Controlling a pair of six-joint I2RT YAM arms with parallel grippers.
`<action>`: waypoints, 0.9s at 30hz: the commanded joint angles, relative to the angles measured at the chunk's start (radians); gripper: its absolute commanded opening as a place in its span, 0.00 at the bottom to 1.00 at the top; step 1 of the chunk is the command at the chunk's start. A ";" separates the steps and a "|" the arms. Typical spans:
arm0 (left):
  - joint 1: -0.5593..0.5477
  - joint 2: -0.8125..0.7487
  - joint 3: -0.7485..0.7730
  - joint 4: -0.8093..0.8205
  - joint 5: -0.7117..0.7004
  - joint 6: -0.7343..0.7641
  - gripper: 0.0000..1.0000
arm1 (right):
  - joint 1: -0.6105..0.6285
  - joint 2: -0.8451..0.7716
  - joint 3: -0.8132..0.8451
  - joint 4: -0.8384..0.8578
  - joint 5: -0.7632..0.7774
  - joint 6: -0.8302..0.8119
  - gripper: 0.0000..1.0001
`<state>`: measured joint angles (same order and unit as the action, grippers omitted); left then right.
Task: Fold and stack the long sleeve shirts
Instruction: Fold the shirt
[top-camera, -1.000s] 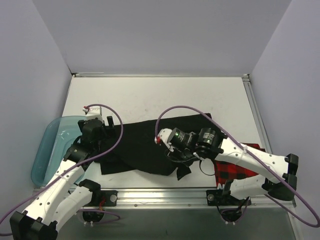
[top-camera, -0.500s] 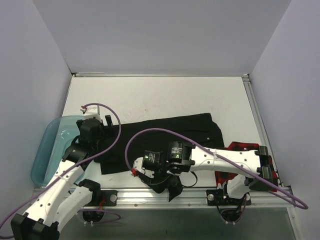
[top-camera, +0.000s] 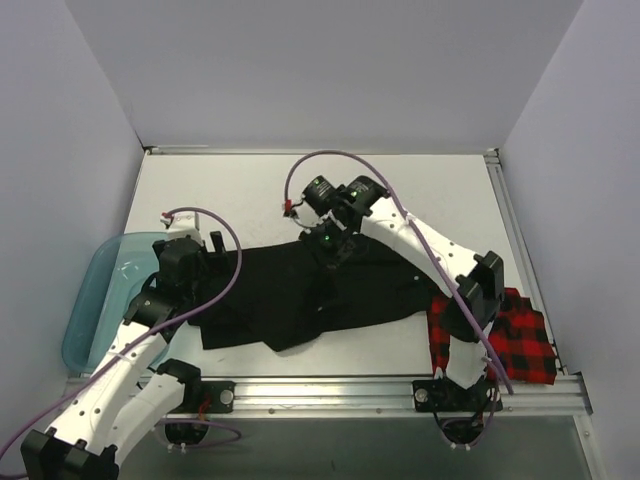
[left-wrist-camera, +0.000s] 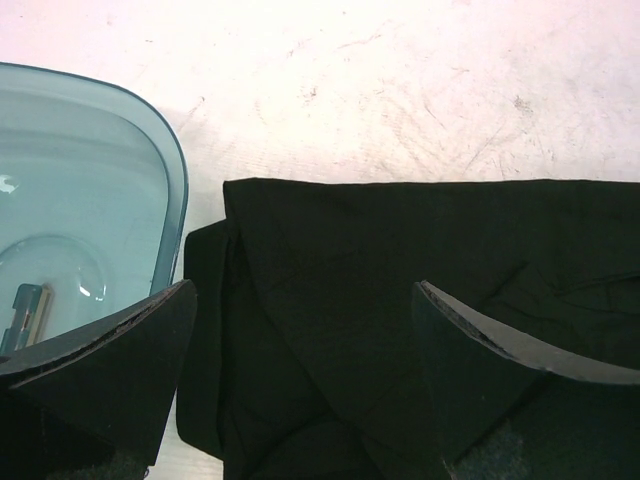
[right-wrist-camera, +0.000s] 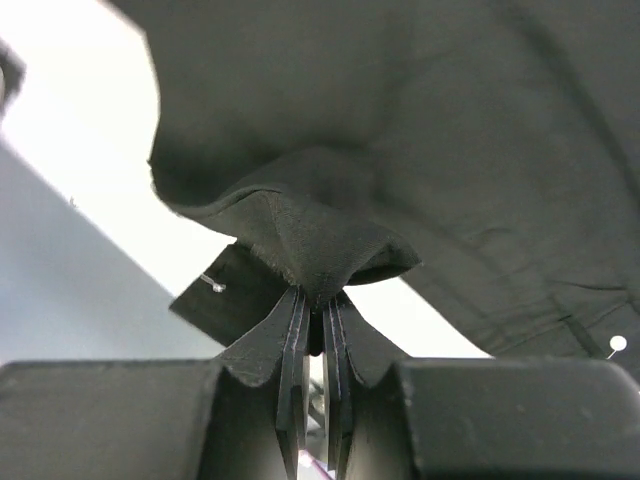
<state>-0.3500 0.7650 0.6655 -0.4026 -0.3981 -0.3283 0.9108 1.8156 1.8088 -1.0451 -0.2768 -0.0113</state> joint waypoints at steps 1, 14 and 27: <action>0.008 -0.009 0.042 0.004 0.025 0.011 0.97 | -0.136 0.072 0.040 -0.020 -0.097 0.063 0.00; 0.008 0.059 0.055 0.002 0.140 0.026 0.98 | -0.579 0.133 -0.183 0.180 -0.185 0.275 0.00; 0.009 0.102 0.060 -0.004 0.208 0.031 0.97 | -0.653 0.151 -0.259 0.214 -0.058 0.286 0.08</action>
<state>-0.3466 0.8635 0.6739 -0.4091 -0.2207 -0.3069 0.2695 1.9648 1.5448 -0.8185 -0.3870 0.2630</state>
